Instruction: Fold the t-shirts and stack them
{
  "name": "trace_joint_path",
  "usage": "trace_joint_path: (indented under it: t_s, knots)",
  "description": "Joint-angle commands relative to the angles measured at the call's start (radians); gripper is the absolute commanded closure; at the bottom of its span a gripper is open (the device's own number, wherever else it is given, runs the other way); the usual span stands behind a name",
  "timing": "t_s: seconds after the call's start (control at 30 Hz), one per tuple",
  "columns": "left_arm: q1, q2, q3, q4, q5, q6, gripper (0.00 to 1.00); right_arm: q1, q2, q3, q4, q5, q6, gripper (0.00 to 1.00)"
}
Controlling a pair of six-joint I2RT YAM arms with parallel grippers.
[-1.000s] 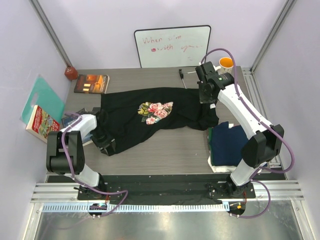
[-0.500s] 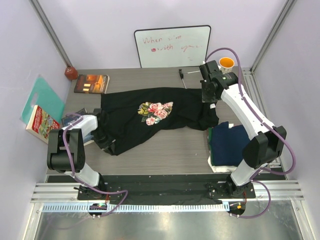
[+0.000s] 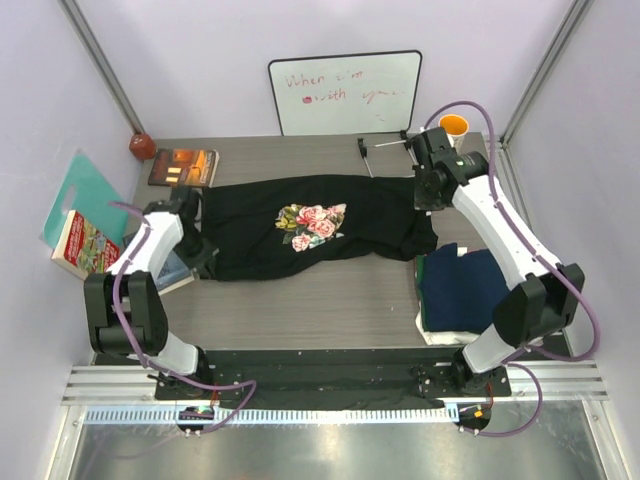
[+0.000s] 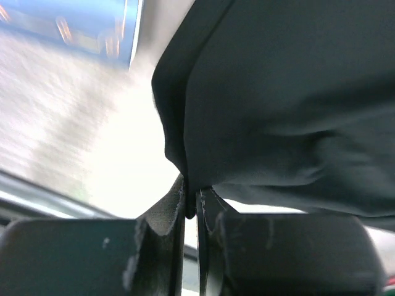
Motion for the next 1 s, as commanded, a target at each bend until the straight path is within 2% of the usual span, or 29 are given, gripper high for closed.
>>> trace_joint_path:
  t_s: [0.0,0.13,0.23,0.63,0.97]
  knots:
    - [0.022,-0.073,0.147,-0.054,-0.069,0.056,0.93,-0.005,-0.154,-0.041,0.028,0.005,0.029,0.99]
    - [0.045,-0.108,0.155,-0.055,-0.075,0.082,0.94,-0.005,-0.254,-0.113,0.002,-0.061,0.06,0.99]
    - [0.073,-0.14,0.14,-0.042,-0.073,0.084,0.94,-0.005,-0.324,-0.158,-0.017,-0.054,0.086,0.99]
    - [0.09,-0.343,0.092,0.027,-0.049,0.123,0.94,-0.005,-0.677,-0.219,0.012,-0.17,0.133,0.99]
    - [0.09,-0.435,0.0,0.014,-0.046,0.131,0.94,-0.006,-0.76,-0.317,-0.064,-0.222,0.175,0.99]
